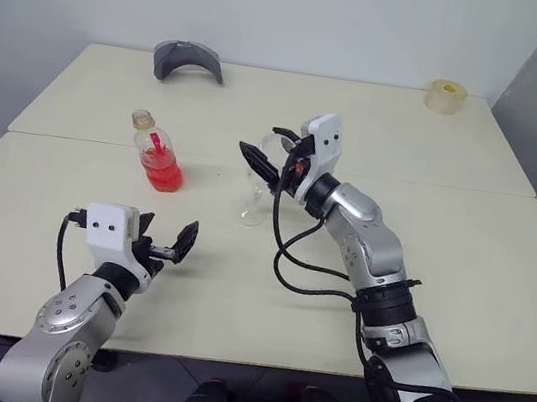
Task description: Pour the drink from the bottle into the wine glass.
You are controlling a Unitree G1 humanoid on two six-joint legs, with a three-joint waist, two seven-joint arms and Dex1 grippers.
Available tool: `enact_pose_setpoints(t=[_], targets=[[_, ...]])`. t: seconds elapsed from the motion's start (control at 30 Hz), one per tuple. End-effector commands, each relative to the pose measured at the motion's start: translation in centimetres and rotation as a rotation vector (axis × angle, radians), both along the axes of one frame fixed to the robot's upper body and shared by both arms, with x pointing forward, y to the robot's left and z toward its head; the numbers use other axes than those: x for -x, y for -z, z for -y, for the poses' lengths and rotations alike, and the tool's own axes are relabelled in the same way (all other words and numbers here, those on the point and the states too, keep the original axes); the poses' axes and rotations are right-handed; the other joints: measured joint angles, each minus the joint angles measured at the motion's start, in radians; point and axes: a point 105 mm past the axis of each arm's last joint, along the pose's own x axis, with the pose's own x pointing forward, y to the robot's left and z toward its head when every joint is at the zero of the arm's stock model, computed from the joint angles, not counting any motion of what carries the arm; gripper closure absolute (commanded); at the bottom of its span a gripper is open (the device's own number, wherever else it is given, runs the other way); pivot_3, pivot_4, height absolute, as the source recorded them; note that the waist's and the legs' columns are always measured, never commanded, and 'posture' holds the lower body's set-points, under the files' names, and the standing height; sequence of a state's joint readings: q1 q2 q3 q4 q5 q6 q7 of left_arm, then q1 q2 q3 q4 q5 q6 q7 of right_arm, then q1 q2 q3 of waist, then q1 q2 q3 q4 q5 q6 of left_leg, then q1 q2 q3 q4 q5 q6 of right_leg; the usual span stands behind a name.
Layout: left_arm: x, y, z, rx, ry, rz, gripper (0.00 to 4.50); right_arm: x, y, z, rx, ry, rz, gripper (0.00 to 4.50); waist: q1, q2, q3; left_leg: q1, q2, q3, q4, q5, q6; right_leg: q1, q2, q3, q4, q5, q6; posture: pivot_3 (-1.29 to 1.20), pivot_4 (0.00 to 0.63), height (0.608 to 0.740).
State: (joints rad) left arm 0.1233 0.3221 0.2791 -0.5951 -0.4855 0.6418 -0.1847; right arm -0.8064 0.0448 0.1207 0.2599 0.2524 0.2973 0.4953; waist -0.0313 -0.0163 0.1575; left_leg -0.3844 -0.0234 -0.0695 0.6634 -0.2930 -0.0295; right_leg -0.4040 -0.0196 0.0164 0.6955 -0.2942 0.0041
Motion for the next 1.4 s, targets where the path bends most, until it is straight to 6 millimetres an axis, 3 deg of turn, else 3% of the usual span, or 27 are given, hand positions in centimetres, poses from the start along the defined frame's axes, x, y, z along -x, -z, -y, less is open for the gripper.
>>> enact_pose_setpoints(t=[0.03,0.37,1.0,1.03,1.07,1.4], targets=[[0.0,-1.2,0.0,-0.014,-0.007,0.055,0.00,0.0,-2.7,-0.3,0.039,-0.001,0.136,0.95,0.000,0.000,0.000,0.000,0.000,0.000,0.000,0.000,0.000,0.000,0.000,0.000,0.000,0.000,0.000,0.00,0.150,0.740],[-0.1,-1.1,-0.2,-0.027,0.018,0.044,0.00,-2.1,-4.1,0.2,0.255,-0.055,0.173,0.95,0.000,0.000,0.000,0.000,0.000,0.000,0.000,0.000,0.000,0.000,0.000,0.000,0.000,0.000,0.000,0.00,0.150,0.740],[-0.1,-1.2,0.3,-0.022,0.022,0.045,0.00,-3.6,-1.9,1.1,0.346,-0.030,0.039,0.95,0.000,0.000,0.000,0.000,0.000,0.000,0.000,0.000,0.000,0.000,0.000,0.000,0.000,0.000,0.000,0.00,0.150,0.740],[-0.1,-1.2,0.3,-0.022,0.024,0.046,0.00,-3.7,-1.9,1.1,0.344,-0.026,0.039,0.26,0.000,0.000,0.000,0.000,0.000,0.000,0.000,0.000,0.000,0.000,0.000,0.000,0.000,0.000,0.000,0.00,0.150,0.740],[-0.1,-1.2,0.3,-0.022,0.024,0.046,0.00,-3.7,-1.9,1.1,0.343,-0.025,0.039,0.03,0.000,0.000,0.001,0.000,0.000,0.000,0.000,0.000,0.000,0.000,0.000,0.000,0.000,0.000,0.000,0.00,0.150,0.740],[-0.2,-1.3,0.5,-0.023,0.034,0.046,0.00,-3.7,-1.7,1.4,0.340,-0.014,0.036,0.03,0.000,0.000,0.001,-0.001,0.000,0.000,0.000,0.000,0.000,0.000,0.000,0.000,0.000,0.000,0.000,0.00,0.150,0.740]])
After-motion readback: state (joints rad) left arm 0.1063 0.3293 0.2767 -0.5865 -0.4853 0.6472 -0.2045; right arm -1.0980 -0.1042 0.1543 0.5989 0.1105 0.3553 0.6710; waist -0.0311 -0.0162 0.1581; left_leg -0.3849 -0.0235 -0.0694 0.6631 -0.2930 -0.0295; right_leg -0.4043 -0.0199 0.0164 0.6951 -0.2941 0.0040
